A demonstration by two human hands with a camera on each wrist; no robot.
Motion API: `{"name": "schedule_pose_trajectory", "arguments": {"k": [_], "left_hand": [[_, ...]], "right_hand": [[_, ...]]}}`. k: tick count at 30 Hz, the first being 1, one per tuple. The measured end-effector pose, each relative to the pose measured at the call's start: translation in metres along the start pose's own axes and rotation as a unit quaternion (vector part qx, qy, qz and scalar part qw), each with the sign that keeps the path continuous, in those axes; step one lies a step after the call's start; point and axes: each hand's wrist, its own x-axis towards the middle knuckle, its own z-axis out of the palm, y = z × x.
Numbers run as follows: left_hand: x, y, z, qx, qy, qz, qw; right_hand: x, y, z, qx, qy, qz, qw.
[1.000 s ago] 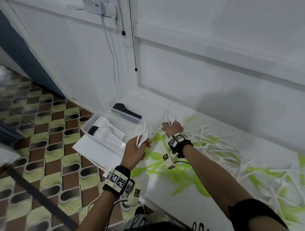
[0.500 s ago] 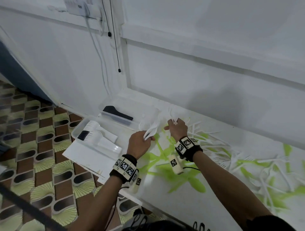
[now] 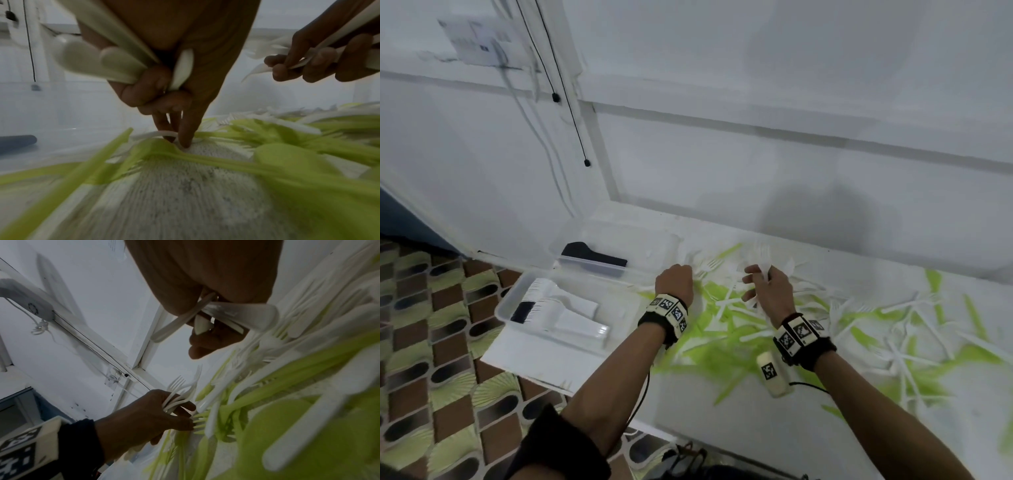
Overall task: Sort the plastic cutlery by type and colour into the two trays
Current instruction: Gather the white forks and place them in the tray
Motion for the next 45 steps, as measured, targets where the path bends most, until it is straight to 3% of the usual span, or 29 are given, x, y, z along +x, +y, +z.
{"name": "schedule_pose_trajectory", "arguments": {"k": [4,17,25,30,35,39,45], "left_hand": [[0.000,0.002,0.002,0.003,0.004,0.013,1.000],[-0.016,0.004,-0.027,-0.190,0.070,-0.008,0.979],[-0.036,-0.015,-0.029,-0.235,0.018,-0.018,0.972],[-0.050,-0.034,-0.033,-0.263,0.028,-0.002,0.964],[-0.068,-0.043,-0.043,-0.391,0.055,-0.004,0.919],[-0.078,-0.037,-0.051,-0.475,0.086,-0.013,0.875],[-0.080,-0.033,-0.040,-0.475,0.071,0.003,0.877]], "right_hand": [[-0.004,0.005,-0.005,0.000,-0.010,0.001,1.000],[-0.014,0.010,-0.009,-0.021,-0.024,0.008,0.999],[-0.001,0.003,-0.001,-0.136,-0.029,-0.033,0.990],[0.020,-0.001,-0.007,-0.240,-0.017,-0.070,0.968],[0.030,0.010,-0.001,-0.371,-0.034,-0.082,0.924],[0.023,0.005,0.009,-0.390,-0.051,-0.045,0.918],[0.022,0.003,0.015,-0.425,-0.062,-0.037,0.902]]}}
